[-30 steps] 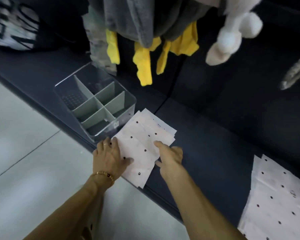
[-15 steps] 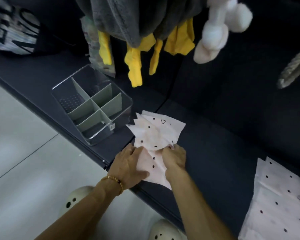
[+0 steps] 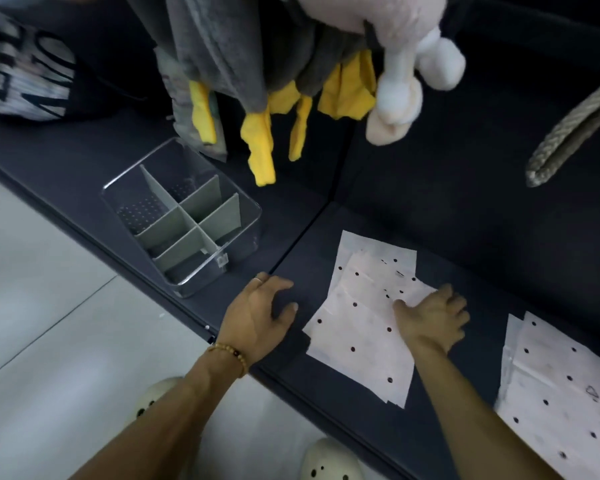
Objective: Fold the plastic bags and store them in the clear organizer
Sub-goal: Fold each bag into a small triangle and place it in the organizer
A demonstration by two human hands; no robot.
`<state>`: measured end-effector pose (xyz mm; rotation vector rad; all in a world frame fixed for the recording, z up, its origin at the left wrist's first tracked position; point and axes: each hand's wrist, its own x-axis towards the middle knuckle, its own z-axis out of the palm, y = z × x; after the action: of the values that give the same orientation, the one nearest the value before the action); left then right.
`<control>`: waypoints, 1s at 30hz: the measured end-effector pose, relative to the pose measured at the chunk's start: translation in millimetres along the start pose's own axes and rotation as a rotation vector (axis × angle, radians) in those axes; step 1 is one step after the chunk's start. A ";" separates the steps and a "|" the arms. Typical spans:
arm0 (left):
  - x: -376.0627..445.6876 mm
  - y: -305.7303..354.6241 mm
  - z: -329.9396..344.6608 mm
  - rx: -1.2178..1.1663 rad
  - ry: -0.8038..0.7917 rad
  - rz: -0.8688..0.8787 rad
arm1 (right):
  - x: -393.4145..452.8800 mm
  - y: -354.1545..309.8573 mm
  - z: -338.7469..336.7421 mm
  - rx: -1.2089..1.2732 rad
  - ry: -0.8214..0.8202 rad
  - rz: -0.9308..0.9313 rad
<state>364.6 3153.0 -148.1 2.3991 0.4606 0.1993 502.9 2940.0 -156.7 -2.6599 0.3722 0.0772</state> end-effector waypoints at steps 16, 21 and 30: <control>21.3 -48.5 -40.5 0.558 0.039 -0.044 | -61.6 -3.2 64.3 -0.551 -0.274 -0.780; 40.3 4.5 13.7 0.401 -0.021 0.085 | -36.5 28.0 40.1 -0.511 -0.299 -0.781; 81.0 57.2 68.8 0.258 -0.036 0.048 | -17.6 73.7 -5.5 -0.244 -0.312 -0.713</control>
<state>473.2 3102.1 -161.4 2.6637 0.4350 0.1240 465.8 2878.4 -181.3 -2.7852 -0.7233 0.3208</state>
